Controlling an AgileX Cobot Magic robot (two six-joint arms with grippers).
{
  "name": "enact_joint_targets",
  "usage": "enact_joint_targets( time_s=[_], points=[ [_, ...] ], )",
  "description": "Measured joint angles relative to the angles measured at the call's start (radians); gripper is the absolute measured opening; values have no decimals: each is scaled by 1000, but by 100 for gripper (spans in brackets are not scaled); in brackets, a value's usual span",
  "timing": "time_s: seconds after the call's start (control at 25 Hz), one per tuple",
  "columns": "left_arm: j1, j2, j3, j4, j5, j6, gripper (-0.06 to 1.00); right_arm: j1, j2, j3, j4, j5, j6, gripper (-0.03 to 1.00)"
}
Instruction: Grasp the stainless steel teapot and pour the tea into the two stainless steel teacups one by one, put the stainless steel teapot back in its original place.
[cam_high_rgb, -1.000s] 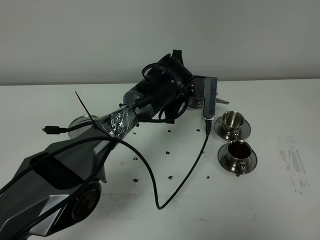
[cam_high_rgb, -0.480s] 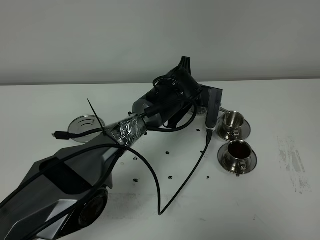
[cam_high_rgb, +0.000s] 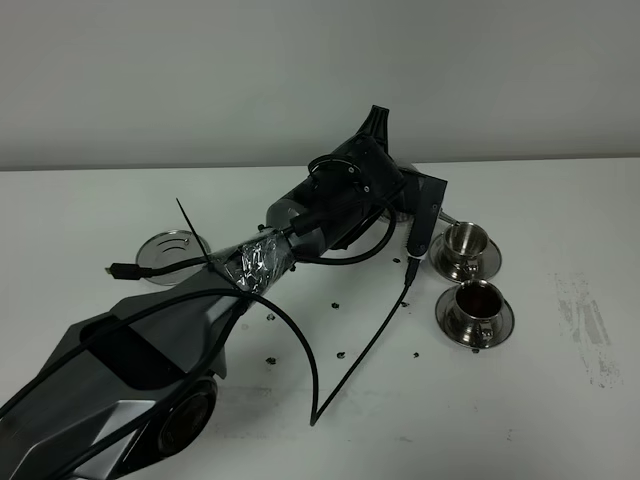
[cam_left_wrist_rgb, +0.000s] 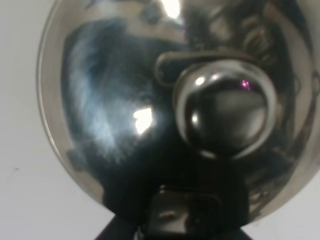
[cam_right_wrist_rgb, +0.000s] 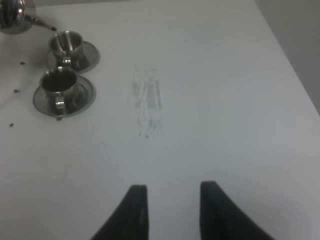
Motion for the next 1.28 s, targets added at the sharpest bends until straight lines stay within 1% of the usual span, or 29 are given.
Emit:
enact_joint_targets(
  time_s=[0.28,0.64,1.04,1.28],
  points=[
    [-9,0,0,28,-32,10,20,0,0,0,-3,0,0,24],
    [-10,0,0,48,-37,36,20,0,0,0,-5,0,0,24],
    [-11,0,0,54,-68,37,20,0,0,0,-6,0,0,24],
    [-12,0,0,82,-79,37,20,0,0,0,-7,0,0,24]
  ],
)
